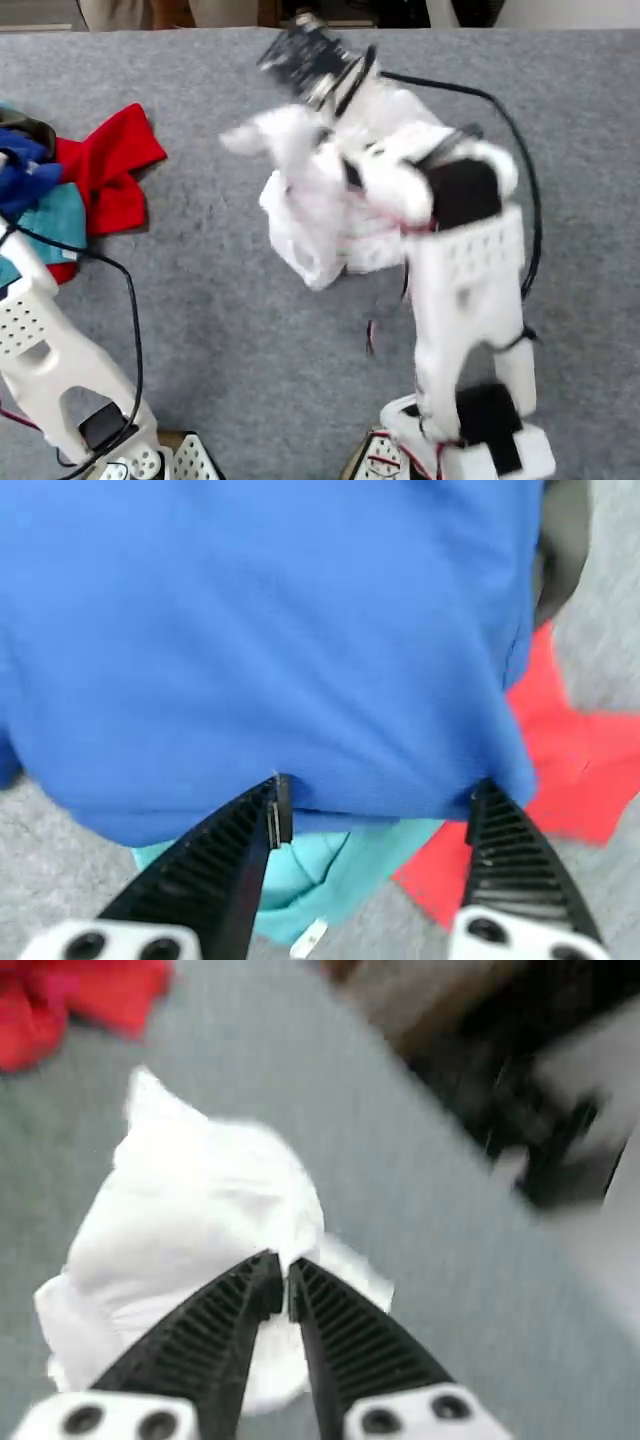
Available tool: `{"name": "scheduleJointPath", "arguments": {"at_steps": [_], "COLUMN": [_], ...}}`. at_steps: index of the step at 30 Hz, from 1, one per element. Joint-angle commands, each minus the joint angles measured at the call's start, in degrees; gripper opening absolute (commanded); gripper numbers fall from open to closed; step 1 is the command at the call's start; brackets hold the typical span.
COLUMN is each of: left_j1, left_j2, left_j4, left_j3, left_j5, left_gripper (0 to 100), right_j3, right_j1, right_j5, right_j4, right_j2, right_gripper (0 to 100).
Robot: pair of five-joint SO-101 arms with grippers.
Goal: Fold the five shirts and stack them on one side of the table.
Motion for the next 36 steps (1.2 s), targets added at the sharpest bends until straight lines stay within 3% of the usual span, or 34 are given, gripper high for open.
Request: {"name": "scheduleJointPath", "arguments": {"at_steps": [1, 10, 13, 19, 24, 28, 32, 36], "left_j1": [2.4, 4.1, 6.9, 13.5, 25.1, 38.9, 51.3, 58.9], "left_j2": [-0.9, -0.9, -2.3, -10.9, -21.4, -25.0, -23.7, -20.4], "left_j4": [0.5, 0.5, 0.6, 0.6, 0.6, 0.3, -1.7, -9.3], "left_j3": [4.1, 6.9, 7.4, 11.3, 17.5, 24.7, 24.9, 25.0], "left_j5": [-1.3, -2.0, -5.8, -6.0, -5.9, -6.0, -4.5, 4.4], "left_gripper": [30, 30, 30, 30, 22, 15, 20, 27], "right_j3": [2.2, 28.3, 37.4, 48.4, 51.9, 52.0, 50.8, 50.3], "right_j1": [13.1, 34.7, 39.9, 50.3, 57.4, 61.5, 65.7, 69.3], "right_j5": [2.4, 26.5, 33.1, 43.4, 48.9, 49.1, 49.1, 48.8], "right_j4": [2.8, -14.6, -22.1, -34.5, -41.8, -43.8, -43.7, -43.0], "right_j2": [5.1, 12.8, 13.5, 13.7, 13.7, 13.3, 13.2, 11.4], "right_gripper": [0.2, 0.2, 0.2, 0.2, 1.1, 17.3, 33.7, 36.0]}}
